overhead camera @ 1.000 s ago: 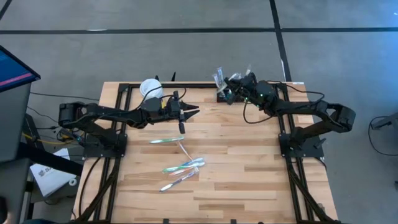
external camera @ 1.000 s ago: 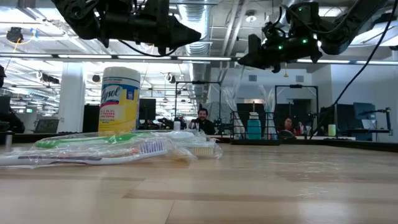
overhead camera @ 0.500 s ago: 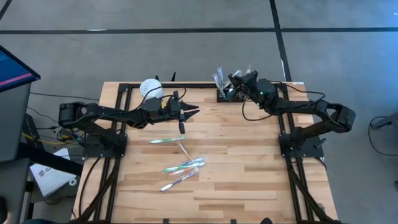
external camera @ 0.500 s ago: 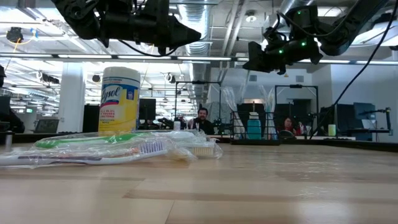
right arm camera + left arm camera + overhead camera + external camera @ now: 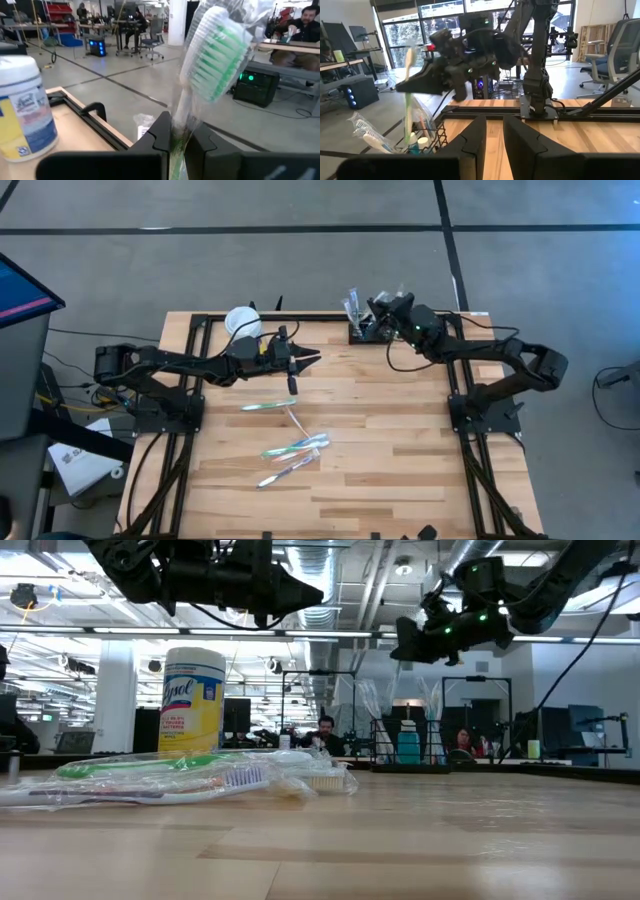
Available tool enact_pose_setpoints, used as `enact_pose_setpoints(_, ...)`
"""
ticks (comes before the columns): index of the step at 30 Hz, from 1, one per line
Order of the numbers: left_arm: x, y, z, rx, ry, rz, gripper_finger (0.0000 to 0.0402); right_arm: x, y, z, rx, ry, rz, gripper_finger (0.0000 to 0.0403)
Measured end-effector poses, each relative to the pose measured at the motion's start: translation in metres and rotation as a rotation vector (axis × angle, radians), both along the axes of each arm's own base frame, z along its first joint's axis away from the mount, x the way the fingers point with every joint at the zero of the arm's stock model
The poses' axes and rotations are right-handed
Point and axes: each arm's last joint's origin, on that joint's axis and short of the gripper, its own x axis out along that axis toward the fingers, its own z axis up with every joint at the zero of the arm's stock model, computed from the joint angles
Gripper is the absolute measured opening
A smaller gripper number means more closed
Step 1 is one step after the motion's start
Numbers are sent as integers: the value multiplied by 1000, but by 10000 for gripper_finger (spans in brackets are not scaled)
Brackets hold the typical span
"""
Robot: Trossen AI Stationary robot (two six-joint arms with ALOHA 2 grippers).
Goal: Pick & Place toothbrushing station
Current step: Put the green toothbrush into the black mesh organizer
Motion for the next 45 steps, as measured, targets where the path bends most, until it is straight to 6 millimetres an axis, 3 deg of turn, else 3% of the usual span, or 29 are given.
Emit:
enact_pose_setpoints(5, 0, 0, 1, 1, -5, 0, 58, 20, -14, -2, -29, 62, -14, 15)
enact_pose_setpoints(11, 0, 0, 0, 0, 0, 0, 58, 30, -28, 3, 26, 131, -30, 20)
enact_pose_setpoints(32, 0, 0, 0, 0, -1, 0, 58, 33, -31, -1, 88, 132, -27, 21)
enact_pose_setpoints(45, 0, 0, 0, -1, 1, 0, 58, 44, -42, -34, 130, 154, -32, 26)
